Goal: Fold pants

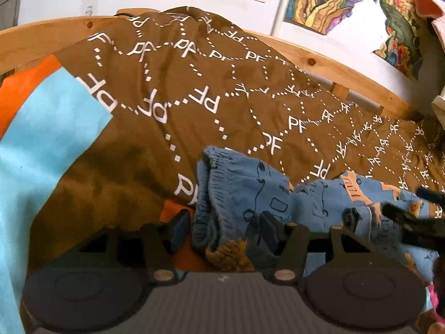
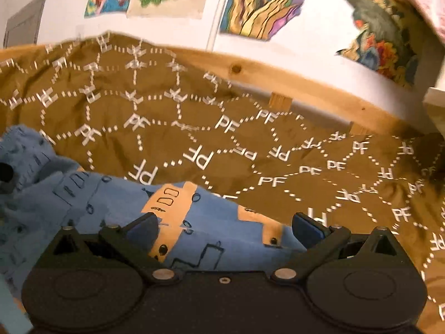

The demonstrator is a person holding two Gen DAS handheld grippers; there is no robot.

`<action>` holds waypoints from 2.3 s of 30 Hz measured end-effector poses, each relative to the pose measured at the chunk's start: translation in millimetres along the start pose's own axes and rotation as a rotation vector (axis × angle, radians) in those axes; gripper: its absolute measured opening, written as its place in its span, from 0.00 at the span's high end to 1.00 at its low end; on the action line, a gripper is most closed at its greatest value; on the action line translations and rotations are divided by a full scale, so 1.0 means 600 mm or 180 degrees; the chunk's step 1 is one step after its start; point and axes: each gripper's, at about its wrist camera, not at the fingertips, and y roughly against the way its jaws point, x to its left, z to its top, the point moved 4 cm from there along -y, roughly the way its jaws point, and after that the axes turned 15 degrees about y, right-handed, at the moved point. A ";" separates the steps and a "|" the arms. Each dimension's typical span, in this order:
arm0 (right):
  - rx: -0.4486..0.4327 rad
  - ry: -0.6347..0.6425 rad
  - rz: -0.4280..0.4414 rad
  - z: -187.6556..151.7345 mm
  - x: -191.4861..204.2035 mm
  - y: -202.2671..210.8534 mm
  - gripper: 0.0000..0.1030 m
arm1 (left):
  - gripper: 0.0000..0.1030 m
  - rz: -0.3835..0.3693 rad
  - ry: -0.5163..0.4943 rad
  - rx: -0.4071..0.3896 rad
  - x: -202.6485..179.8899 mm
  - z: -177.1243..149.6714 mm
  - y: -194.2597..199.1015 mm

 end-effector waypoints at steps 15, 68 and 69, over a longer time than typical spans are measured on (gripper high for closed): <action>0.0042 0.0163 0.0160 -0.083 0.081 0.091 0.01 | 0.85 0.0194 0.0173 0.0086 -0.009 0.012 0.006; 0.0254 -0.0034 0.1580 -0.112 -0.226 0.105 0.01 | 0.42 -0.0900 -0.2513 0.0285 -0.385 -0.281 -0.035; 0.0256 -0.0059 0.1670 -0.108 -0.218 0.099 0.01 | 0.42 -0.0899 -0.2526 0.0277 -0.385 -0.281 -0.032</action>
